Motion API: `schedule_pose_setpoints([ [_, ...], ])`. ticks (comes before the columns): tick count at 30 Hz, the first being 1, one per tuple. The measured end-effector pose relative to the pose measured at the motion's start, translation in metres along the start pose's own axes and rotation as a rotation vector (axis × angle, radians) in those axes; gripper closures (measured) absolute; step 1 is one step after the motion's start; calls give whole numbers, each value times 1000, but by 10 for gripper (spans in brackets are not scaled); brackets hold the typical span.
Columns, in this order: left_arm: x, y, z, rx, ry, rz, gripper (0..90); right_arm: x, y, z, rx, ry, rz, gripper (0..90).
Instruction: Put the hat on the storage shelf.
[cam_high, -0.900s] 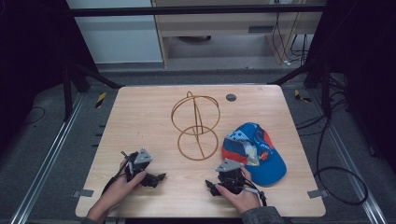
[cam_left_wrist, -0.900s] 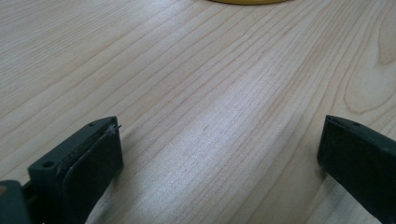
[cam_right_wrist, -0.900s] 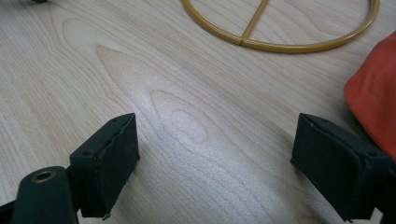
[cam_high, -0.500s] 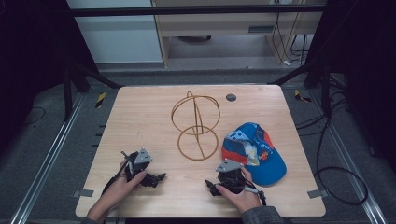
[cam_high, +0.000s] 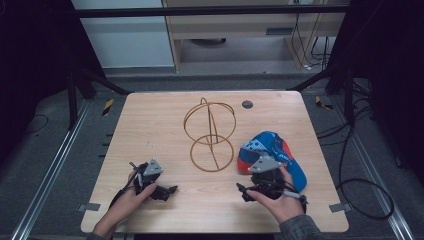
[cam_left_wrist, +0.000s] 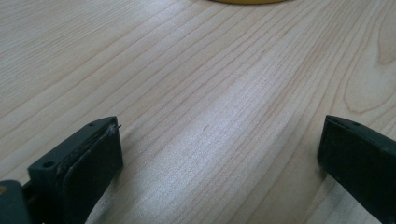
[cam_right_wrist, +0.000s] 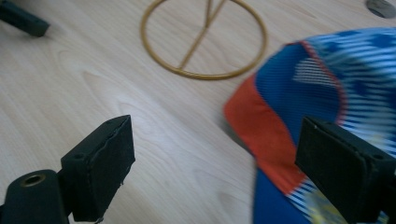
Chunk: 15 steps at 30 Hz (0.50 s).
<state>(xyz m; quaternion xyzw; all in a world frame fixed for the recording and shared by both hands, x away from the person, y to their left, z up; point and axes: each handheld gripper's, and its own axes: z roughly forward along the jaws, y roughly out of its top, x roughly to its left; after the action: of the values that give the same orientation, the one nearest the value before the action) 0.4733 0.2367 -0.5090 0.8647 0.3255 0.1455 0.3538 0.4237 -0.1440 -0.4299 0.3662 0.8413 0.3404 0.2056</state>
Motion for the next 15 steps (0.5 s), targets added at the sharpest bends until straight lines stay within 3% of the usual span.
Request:
schedule_pose_setpoints([
  [1, 0, 0, 0, 0, 0, 0, 0, -15, 1, -6, 20, -15, 19, 118],
  [2, 0, 0, 0, 0, 0, 0, 0, -15, 1, -6, 20, -15, 19, 118],
  [3, 0, 0, 0, 0, 1, -1, 0, -28, 0, -10, 51, -49, 33, 126],
  [5, 0, 0, 0, 0, 1, -1, 0, -35, -1, -13, 54, -57, 39, 132],
  [8, 0, 0, 0, 0, 1, -1, 0, -61, -6, -19, 108, -49, 103, 136],
  [10, 0, 0, 0, 0, 1, -1, 0, -66, -7, -19, 121, -41, 112, 143],
  [11, 0, 0, 0, 0, 1, -1, 0, -78, -8, -22, 143, -42, 132, 161],
  [12, 0, 0, 0, 0, 1, -1, 0, -78, -8, -22, 143, -42, 132, 161],
  [15, 0, 0, 0, 0, 1, -2, 0, -100, -4, -28, 172, -12, 192, 193],
])
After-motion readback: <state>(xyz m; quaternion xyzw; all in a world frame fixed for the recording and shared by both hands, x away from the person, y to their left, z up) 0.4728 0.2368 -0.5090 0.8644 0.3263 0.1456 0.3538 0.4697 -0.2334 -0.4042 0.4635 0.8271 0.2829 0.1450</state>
